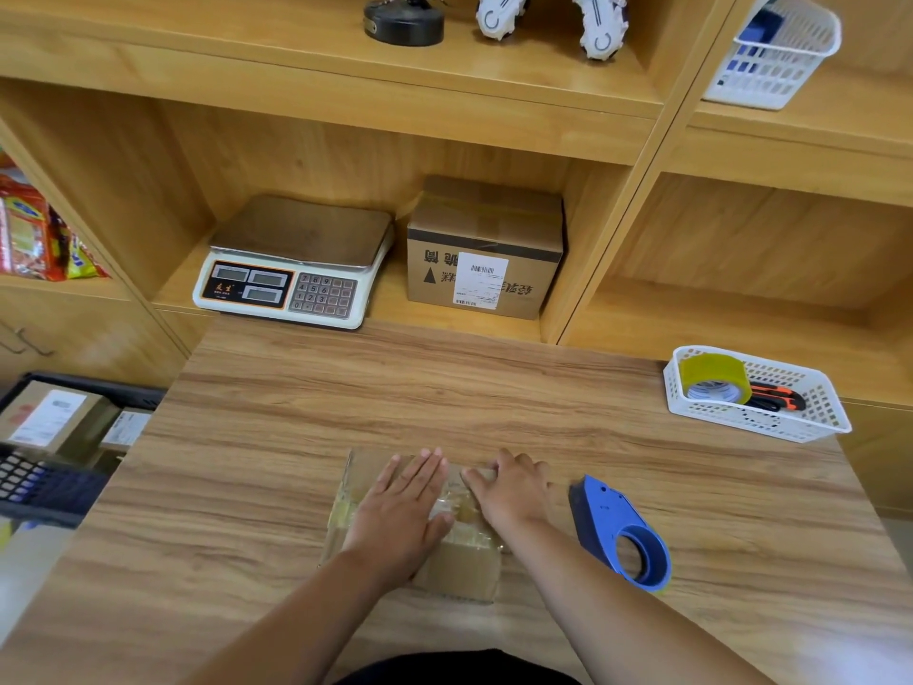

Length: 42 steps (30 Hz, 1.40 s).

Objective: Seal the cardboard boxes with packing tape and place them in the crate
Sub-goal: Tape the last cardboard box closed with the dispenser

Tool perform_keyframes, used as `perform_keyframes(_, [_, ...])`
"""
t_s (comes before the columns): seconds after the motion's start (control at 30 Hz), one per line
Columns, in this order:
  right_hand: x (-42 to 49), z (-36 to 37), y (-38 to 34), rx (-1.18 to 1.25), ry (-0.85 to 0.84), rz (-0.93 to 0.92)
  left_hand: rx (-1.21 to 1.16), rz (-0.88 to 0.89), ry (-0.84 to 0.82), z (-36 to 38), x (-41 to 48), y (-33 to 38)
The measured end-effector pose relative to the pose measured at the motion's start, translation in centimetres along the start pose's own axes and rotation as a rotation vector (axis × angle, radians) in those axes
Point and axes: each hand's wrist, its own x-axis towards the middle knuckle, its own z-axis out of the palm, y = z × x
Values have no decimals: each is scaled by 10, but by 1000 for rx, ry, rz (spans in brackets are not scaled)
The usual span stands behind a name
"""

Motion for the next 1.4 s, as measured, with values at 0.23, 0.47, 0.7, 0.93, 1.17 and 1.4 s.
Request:
perform_keyframes(0.23, [6, -10, 26, 438, -156, -73, 19, 8, -3, 5, 0, -3])
perform_keyframes(0.47, [-11, -13, 34, 595, -143, -76, -26, -15, 0, 2, 2, -5])
perform_keyframes(0.7, [-26, -9, 44, 394, -243, -194, -143, -65, -20, -13, 5, -8])
perform_keyframes(0.93, [-33, -12, 44, 576, -230, -85, -151, -22, -44, -28, 8, -21])
perform_keyframes(1.17, [-31, -3, 52, 616, -176, -36, -64, 24, -152, -37, 14, -30])
perform_keyframes(1.4, [-33, 0, 61, 651, -159, -57, -114, 0, -179, -39, 14, -28])
